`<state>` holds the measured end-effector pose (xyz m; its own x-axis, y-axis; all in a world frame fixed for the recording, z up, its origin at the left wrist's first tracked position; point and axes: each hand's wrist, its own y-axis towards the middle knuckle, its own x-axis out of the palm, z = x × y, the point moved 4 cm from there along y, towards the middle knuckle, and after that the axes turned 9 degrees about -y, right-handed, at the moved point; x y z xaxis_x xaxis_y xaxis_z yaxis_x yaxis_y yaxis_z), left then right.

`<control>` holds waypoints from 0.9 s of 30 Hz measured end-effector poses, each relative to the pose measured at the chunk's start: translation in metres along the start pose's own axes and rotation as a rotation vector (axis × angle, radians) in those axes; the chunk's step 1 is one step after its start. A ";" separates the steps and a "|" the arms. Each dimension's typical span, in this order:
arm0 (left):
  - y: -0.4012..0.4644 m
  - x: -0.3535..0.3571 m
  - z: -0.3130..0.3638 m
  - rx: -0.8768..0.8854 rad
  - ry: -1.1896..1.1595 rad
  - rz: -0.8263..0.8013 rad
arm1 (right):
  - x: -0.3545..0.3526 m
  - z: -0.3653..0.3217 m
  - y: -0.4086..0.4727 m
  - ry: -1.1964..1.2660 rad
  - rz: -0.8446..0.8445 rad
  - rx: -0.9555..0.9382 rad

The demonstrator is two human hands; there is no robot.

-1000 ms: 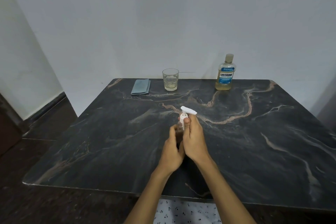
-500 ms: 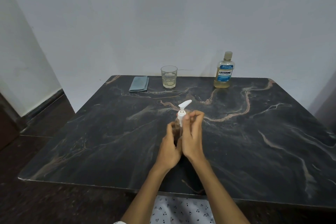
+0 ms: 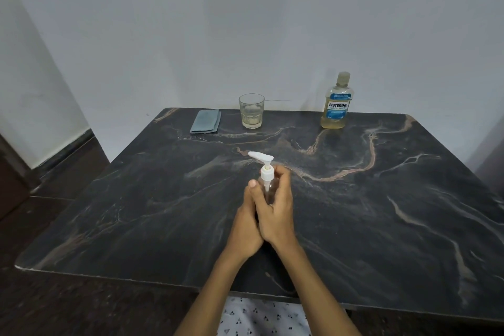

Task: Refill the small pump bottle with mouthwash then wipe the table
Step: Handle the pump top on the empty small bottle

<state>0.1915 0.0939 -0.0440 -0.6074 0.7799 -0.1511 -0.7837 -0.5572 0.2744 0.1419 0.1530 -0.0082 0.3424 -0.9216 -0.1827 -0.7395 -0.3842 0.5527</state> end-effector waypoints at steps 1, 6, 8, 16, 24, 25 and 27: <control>0.000 0.000 0.000 0.004 0.002 0.002 | 0.000 0.000 0.000 -0.003 -0.001 -0.012; -0.002 -0.001 0.003 0.025 -0.003 0.002 | 0.000 -0.002 0.003 0.049 0.012 -0.014; -0.003 -0.002 0.005 0.023 0.000 0.005 | 0.000 -0.002 0.005 0.055 0.031 -0.018; -0.005 -0.002 0.006 0.016 -0.012 -0.004 | 0.001 0.005 0.003 0.010 0.023 -0.017; -0.006 -0.001 0.007 0.014 -0.010 0.008 | -0.002 -0.002 0.005 0.048 0.048 -0.019; -0.006 -0.002 0.007 0.014 0.000 0.007 | -0.002 -0.002 0.005 0.045 0.047 -0.014; -0.005 -0.002 0.008 0.015 0.017 0.004 | -0.001 0.000 0.005 0.036 0.026 0.003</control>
<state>0.1981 0.0973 -0.0375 -0.6130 0.7724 -0.1664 -0.7792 -0.5562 0.2888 0.1378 0.1522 -0.0053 0.3437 -0.9288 -0.1385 -0.7503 -0.3603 0.5544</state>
